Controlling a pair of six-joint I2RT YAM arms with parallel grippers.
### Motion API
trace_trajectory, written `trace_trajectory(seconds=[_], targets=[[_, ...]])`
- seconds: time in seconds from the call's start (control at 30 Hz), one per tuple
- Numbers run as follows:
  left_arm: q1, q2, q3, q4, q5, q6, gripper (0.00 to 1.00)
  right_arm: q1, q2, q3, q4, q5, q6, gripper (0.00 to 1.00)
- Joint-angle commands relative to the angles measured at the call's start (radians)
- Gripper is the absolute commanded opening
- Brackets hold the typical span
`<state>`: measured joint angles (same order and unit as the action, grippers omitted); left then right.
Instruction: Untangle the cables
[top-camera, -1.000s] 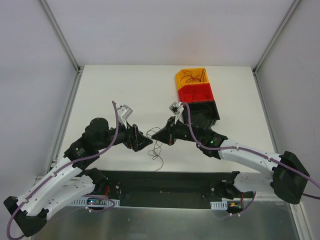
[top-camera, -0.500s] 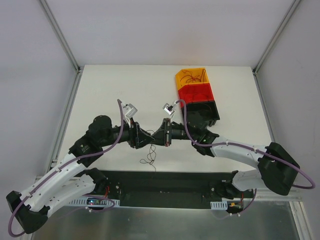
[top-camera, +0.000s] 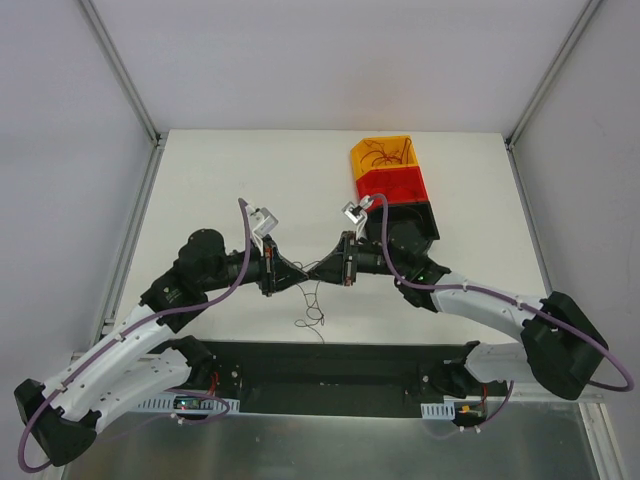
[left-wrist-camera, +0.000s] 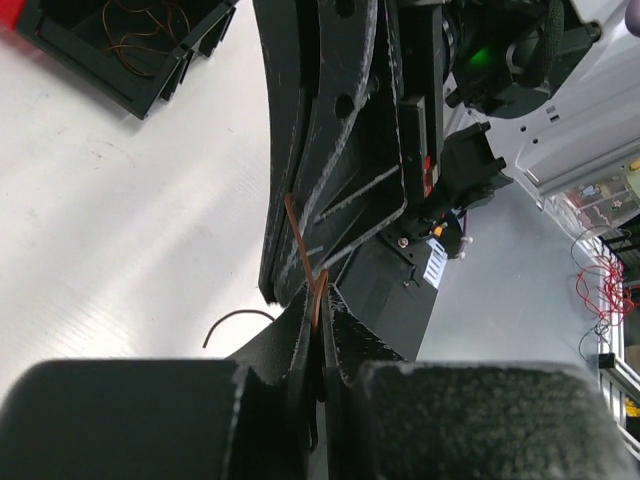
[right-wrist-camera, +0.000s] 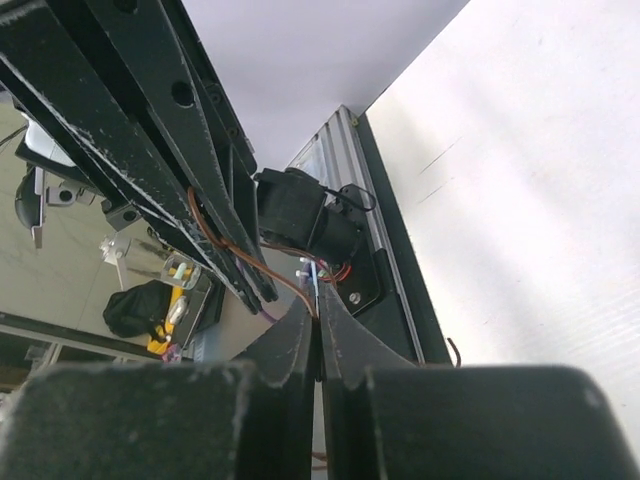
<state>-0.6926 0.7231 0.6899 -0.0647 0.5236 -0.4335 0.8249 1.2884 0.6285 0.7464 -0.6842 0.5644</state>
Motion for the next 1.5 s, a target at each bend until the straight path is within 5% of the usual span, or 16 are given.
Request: trace_trajectory(seconds=[0.0,0.13,0.27,0.4,0.6,0.9,1.27,1.47], targets=[[-0.001,-0.019,0.013,0.014,0.05,0.013,0.0,-0.035,-0.072,0.002,-0.06,0.011,-0.067,0.04],[-0.001,0.025,0.04,-0.017,0.122,0.028,0.0,-0.035,-0.171,0.052,-0.371,0.172,-0.255,0.01],[-0.001,0.102,0.103,-0.105,0.208,0.073,0.0,-0.029,-0.313,0.106,-0.818,0.784,-0.42,0.01],[-0.001,0.162,0.195,-0.179,0.154,0.059,0.0,-0.03,-0.431,0.102,-0.985,1.145,-0.465,0.02],[-0.001,0.268,0.325,-0.012,0.372,-0.097,0.0,-0.029,-0.48,0.028,-0.879,1.076,-0.466,0.08],[-0.002,0.322,0.347,0.199,0.495,-0.298,0.0,-0.026,-0.276,0.048,-0.713,0.977,-0.495,0.28],[0.044,0.24,0.612,-0.04,0.497,-0.191,0.0,-0.027,-0.222,-0.047,-0.837,1.187,-0.423,0.49],[0.185,0.225,0.648,-0.07,0.55,-0.206,0.0,-0.052,-0.3,-0.102,-0.978,1.241,-0.318,0.54]])
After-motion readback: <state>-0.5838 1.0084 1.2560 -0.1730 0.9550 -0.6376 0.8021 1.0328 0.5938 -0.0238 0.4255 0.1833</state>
